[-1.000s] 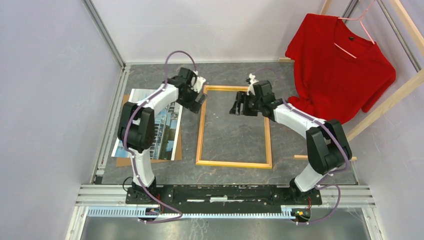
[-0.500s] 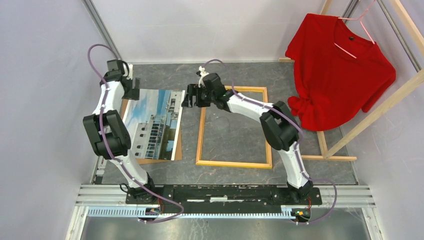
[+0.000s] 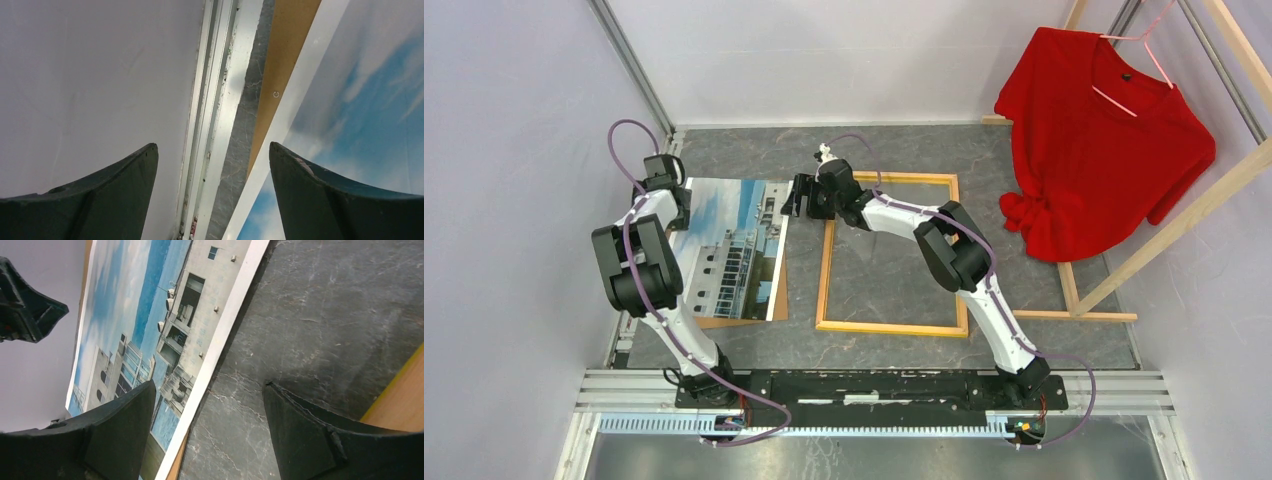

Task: Put the photo into the frame
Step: Pick up the photo at the center of the board, then turn over the photo from the photo frame.

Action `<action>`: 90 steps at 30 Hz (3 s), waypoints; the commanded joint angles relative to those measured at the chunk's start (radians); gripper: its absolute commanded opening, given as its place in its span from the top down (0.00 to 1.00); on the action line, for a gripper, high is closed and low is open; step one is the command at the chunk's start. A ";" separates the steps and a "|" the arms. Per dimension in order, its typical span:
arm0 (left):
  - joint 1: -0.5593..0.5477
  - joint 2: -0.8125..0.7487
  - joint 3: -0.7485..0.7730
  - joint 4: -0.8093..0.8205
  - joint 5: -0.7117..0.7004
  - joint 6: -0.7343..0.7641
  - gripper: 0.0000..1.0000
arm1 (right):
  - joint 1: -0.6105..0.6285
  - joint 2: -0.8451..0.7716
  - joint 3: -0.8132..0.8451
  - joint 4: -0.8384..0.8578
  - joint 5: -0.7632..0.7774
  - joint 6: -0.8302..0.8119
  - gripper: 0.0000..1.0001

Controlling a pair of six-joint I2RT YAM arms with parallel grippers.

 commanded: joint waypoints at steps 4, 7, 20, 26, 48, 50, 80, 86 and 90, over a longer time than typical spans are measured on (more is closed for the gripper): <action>0.011 0.072 -0.019 0.060 0.056 0.035 0.12 | 0.019 0.077 0.042 0.047 0.039 0.067 0.16; 0.011 0.097 -0.027 0.030 0.113 0.040 0.12 | 0.024 0.103 0.050 0.083 0.028 0.121 0.16; 0.011 0.142 -0.065 0.041 0.148 0.074 0.12 | 0.030 0.176 0.076 0.231 -0.017 0.289 0.20; 0.012 0.136 -0.066 0.046 0.145 0.083 0.12 | 0.031 0.174 0.062 0.363 -0.060 0.359 0.24; 0.019 0.067 -0.008 -0.063 0.219 0.082 0.11 | 0.038 0.122 0.042 0.499 -0.060 0.363 0.83; 0.019 0.066 -0.008 -0.070 0.220 0.085 0.11 | 0.037 0.108 0.041 0.492 -0.057 0.345 0.91; -0.117 -0.078 0.155 -0.325 0.452 -0.092 0.00 | -0.379 -1.112 -0.289 -0.442 0.134 -0.699 1.00; -0.154 -0.076 0.150 -0.318 0.442 -0.106 0.01 | -0.248 -1.185 -0.286 -0.601 0.566 -0.886 1.00; -0.157 -0.086 0.135 -0.318 0.429 -0.100 0.01 | -0.148 -1.164 -0.318 -0.656 0.769 -0.928 1.00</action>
